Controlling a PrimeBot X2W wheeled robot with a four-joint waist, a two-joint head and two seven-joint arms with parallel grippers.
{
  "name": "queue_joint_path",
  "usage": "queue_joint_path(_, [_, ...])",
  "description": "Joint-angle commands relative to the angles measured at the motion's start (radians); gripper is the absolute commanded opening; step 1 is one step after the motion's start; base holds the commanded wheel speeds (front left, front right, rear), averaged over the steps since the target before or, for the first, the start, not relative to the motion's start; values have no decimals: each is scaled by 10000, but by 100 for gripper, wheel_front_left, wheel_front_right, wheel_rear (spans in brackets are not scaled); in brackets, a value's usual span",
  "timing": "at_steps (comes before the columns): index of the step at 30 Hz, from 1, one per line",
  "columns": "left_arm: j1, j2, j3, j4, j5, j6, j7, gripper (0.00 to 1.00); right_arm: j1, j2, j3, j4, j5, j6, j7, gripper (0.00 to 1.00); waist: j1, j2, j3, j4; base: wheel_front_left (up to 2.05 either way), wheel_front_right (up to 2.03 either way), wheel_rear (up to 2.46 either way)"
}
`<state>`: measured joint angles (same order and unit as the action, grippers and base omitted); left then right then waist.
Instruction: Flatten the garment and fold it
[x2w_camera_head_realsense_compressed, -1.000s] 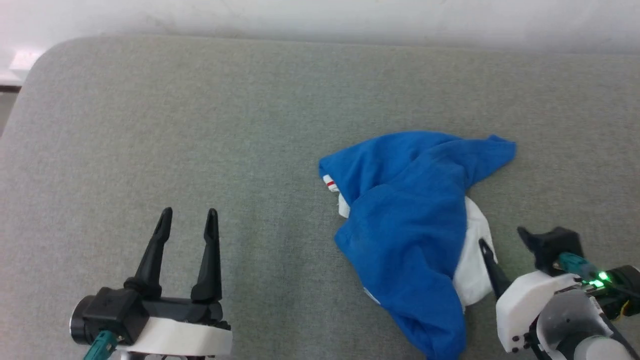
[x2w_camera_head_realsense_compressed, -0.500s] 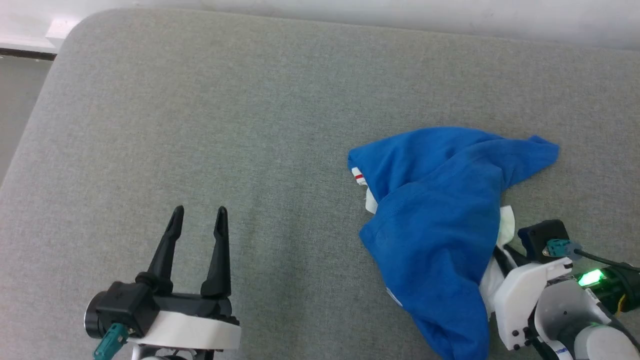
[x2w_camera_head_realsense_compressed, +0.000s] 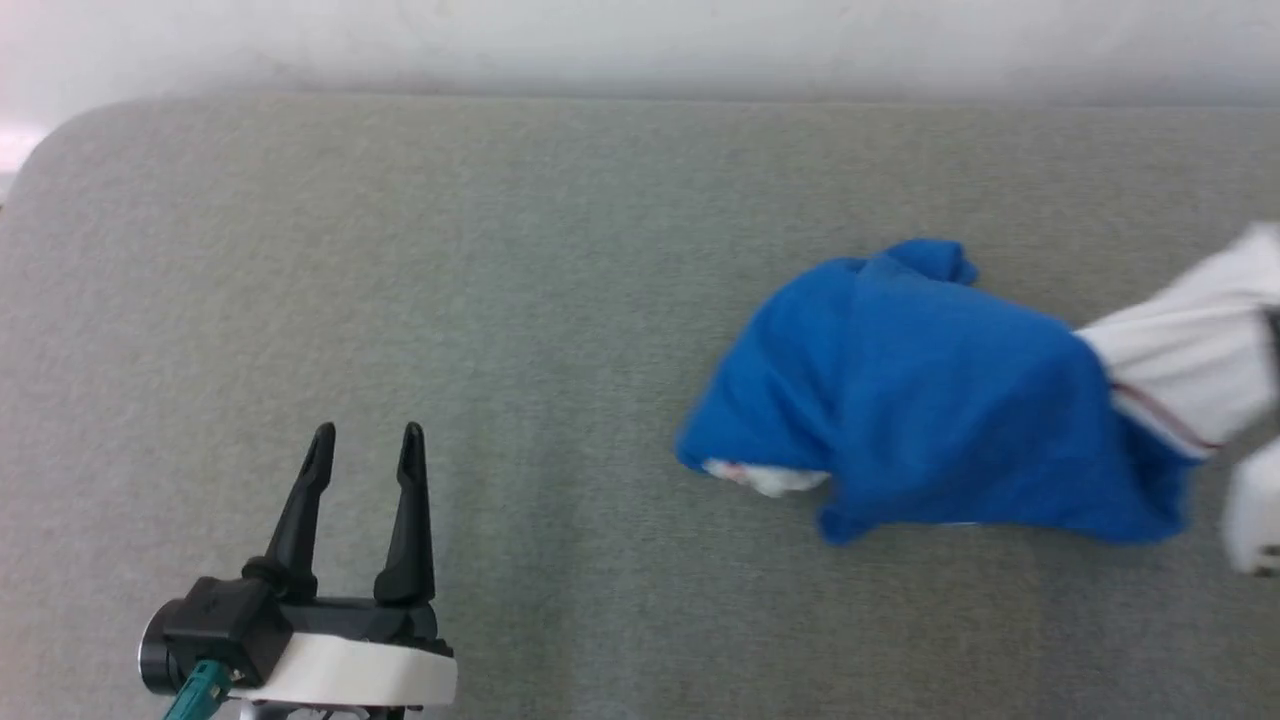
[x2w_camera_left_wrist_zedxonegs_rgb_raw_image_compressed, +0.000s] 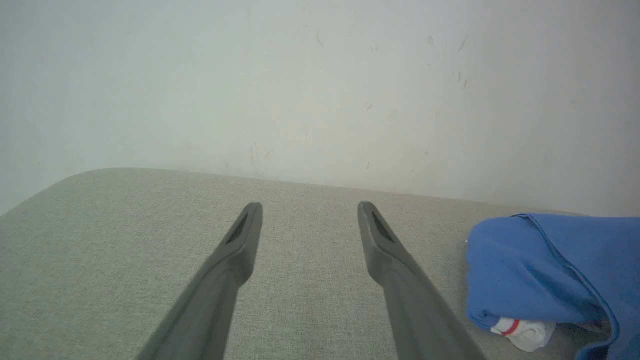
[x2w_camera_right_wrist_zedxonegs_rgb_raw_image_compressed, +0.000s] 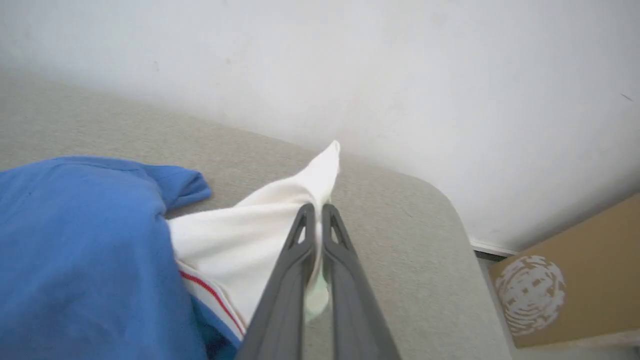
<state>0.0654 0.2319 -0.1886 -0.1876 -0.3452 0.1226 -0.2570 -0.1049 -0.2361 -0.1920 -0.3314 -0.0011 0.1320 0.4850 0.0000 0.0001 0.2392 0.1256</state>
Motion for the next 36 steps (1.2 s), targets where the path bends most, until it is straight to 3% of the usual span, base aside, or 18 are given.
queue_joint_path(1, [92, 22, 57, -86, 121, -31, -47, 100, 360, -24, -584, -152, -53, -13, 81, 0, 0, -1, -238, -454, 0, 0, 0])
queue_joint_path(7, [109, 113, 50, -108, 96, -71, -12, 100, 2317, 865, -2692, -57, -151, -13, 30, 0, 0, -1, 52, -479, 0, 0, 0])
queue_joint_path(13, [97, 158, 43, -67, 28, -84, 47, 100, 3142, 1609, -2831, 982, 79, -13, -654, 0, 0, -1, 171, -426, 0, 0, 0])
queue_joint_path(14, [86, 181, 53, -57, 9, -95, 65, 100, 3110, 1658, -2752, 1193, 79, -13, -864, 34, 0, -1, 174, -423, 0, 0, 0])
queue_joint_path(15, [74, 204, 61, -46, -9, -105, 84, 100, 3021, 1697, -2698, 1372, 80, -13, -1048, 100, 0, -1, 167, -421, 0, 0, 0])
queue_joint_path(19, [-8, 274, 68, -35, -36, -114, 165, 100, 2348, 1686, -2424, 1406, -40, -13, -1584, 100, 0, -1, 96, -351, 0, 0, 0])
queue_joint_path(24, [-119, 256, 50, -107, -34, -67, 165, 100, 1044, 930, -1275, 122, 164, -13, -1399, 100, 0, -1, 155, -115, 0, 0, 0])
queue_joint_path(29, [-257, 128, -53, -91, -79, -102, 125, 100, -551, 148, 771, -755, 746, -13, -57, 100, 0, -1, 518, 278, 0, 0, 0])
queue_joint_path(31, [-356, 50, -129, -15, -101, -152, 104, 100, -1259, -280, 1714, -629, 893, -13, 535, 100, 0, -1, 717, 498, 0, 0, 0])
queue_joint_path(36, [-554, -219, -279, 222, -146, -252, 36, 100, -2902, -382, 3296, 525, 1671, -13, 2069, 100, 0, -1, 1164, 1038, 0, 0, 0])
